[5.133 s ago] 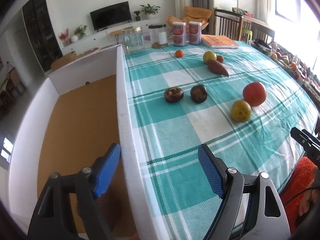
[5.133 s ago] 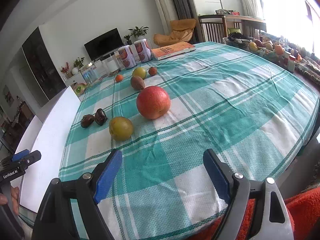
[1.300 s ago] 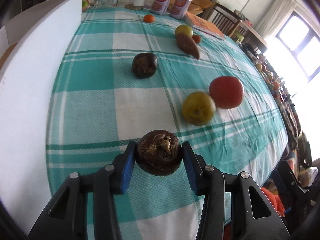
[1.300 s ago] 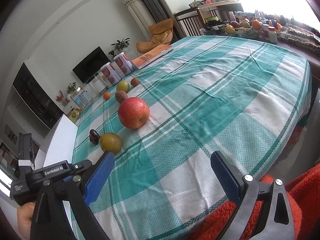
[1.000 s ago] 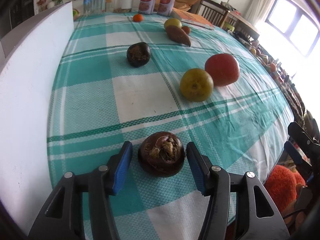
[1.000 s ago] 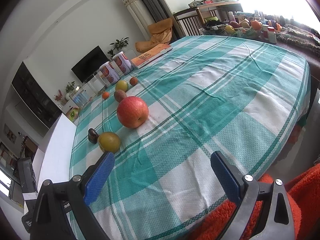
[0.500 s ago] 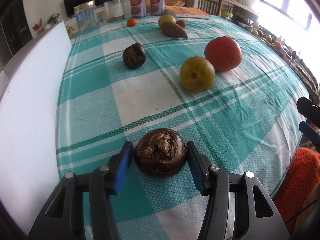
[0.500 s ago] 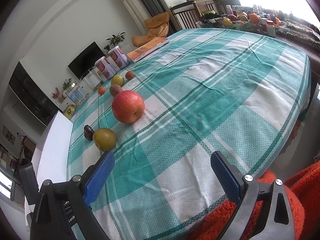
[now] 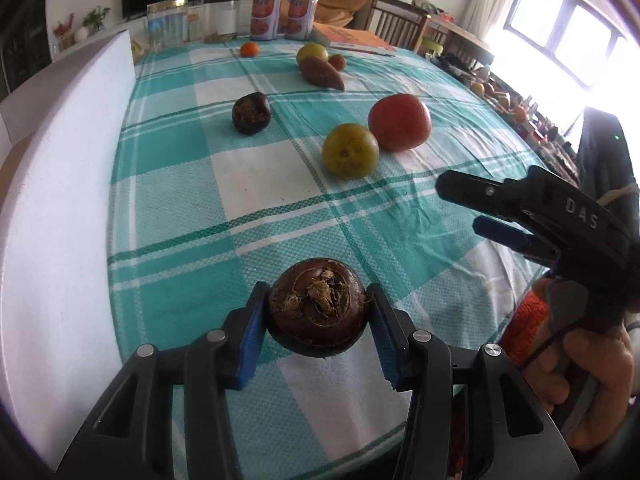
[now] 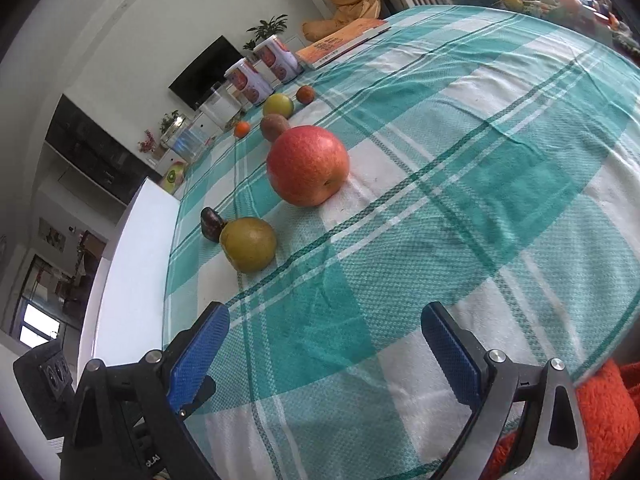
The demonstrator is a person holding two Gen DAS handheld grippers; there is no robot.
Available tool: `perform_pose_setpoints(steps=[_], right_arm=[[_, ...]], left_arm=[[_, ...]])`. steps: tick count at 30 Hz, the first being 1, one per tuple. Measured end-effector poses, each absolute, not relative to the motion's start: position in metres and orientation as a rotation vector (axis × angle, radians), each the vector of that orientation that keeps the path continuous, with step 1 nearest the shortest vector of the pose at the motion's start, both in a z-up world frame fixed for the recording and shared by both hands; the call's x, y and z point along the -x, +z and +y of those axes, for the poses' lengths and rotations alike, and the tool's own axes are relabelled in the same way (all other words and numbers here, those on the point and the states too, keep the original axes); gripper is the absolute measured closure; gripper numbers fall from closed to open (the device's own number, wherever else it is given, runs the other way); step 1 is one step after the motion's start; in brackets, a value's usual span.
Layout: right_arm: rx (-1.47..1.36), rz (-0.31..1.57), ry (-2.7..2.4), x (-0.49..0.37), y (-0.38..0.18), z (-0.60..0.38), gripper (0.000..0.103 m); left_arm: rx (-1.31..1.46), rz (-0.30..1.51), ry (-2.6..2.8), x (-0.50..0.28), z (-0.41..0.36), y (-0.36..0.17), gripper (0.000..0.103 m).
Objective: Organize fruits
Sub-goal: 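Lift the mangosteen with the left tool while the right tool grasps the yellow pear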
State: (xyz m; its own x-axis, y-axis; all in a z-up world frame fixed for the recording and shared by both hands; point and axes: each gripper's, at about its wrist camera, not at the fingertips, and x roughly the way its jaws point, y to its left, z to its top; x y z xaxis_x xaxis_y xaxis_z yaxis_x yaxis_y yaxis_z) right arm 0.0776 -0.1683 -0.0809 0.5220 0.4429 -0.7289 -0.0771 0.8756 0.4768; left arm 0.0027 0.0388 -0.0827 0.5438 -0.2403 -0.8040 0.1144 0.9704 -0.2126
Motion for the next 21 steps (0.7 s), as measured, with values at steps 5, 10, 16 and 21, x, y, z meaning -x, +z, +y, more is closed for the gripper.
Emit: perform_pose_setpoints(steps=[5,10,16,21], right_arm=[[-0.223,0.985,0.429,-0.122,-0.083,-0.106,0.008],[-0.099,0.968,0.353,-0.148,-0.098,-0.082,0.042],[-0.246,0.976,0.391,-0.128,-0.089,-0.104,0.053],[-0.366,0.930,0.614,-0.086,-0.031,-0.069,0.053]], left_arm=[[0.163,0.943,-0.251,0.023,0.049,-0.054,0.053],[0.218,0.914,-0.257,0.038,0.065,-0.032,0.053],[0.373,0.893,-0.294,0.044,0.101,-0.008,0.053],[0.458,0.790,-0.175,0.050,0.167,0.026,0.053]])
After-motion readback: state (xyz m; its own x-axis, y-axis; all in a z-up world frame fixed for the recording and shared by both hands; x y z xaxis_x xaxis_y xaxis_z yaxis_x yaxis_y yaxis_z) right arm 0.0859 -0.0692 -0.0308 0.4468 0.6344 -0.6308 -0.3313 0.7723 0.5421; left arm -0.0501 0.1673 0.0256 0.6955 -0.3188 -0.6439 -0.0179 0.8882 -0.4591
